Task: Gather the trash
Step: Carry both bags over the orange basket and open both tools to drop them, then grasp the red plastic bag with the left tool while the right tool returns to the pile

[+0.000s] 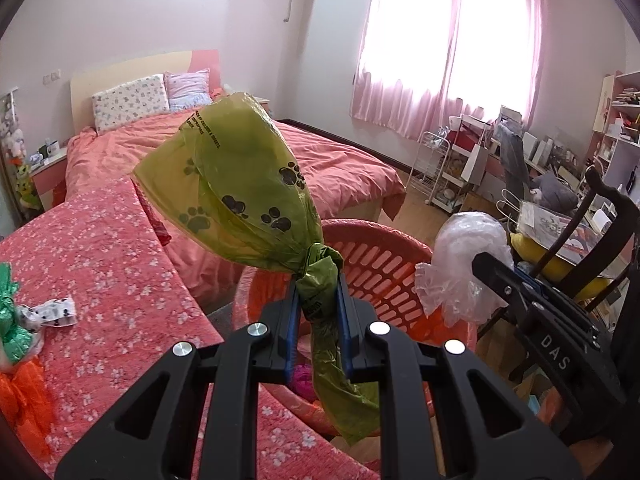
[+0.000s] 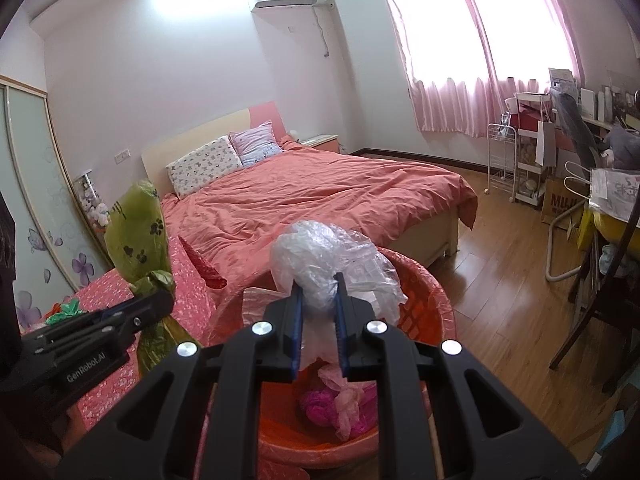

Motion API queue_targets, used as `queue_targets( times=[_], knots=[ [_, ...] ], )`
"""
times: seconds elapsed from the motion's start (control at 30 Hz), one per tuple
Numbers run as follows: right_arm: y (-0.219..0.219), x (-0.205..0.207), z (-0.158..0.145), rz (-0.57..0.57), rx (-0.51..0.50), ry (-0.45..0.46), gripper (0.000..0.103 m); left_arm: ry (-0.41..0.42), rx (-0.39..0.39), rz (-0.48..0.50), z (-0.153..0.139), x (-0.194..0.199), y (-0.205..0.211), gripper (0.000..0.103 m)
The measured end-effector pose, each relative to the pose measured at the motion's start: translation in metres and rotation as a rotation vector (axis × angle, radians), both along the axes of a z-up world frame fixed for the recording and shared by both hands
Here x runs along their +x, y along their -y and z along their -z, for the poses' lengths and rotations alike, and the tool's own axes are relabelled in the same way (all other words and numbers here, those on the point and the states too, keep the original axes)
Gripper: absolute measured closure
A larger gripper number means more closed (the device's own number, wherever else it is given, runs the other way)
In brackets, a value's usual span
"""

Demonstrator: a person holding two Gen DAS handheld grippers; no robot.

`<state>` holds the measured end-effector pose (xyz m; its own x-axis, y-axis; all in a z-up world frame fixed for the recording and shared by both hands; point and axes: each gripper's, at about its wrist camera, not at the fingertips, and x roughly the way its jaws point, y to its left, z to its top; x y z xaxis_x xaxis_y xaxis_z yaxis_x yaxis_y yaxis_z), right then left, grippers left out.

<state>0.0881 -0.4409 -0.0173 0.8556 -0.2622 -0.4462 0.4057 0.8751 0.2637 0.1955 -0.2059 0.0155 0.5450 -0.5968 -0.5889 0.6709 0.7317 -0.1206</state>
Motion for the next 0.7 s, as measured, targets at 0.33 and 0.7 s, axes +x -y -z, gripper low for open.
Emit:
queue_targets(
  times=[0.33, 0.7],
  knots=[
    [0.022, 0.017, 0.007, -0.004, 0.050, 0.010, 0.078, -0.048, 0.011, -0.009, 0.013, 0.013, 0.005, 0.080],
    [0.026, 0.023, 0.019, 0.015, 0.045, -0.023, 0.042, -0.075, 0.056, -0.099, 0.026, 0.021, -0.017, 0.055]
  ],
)
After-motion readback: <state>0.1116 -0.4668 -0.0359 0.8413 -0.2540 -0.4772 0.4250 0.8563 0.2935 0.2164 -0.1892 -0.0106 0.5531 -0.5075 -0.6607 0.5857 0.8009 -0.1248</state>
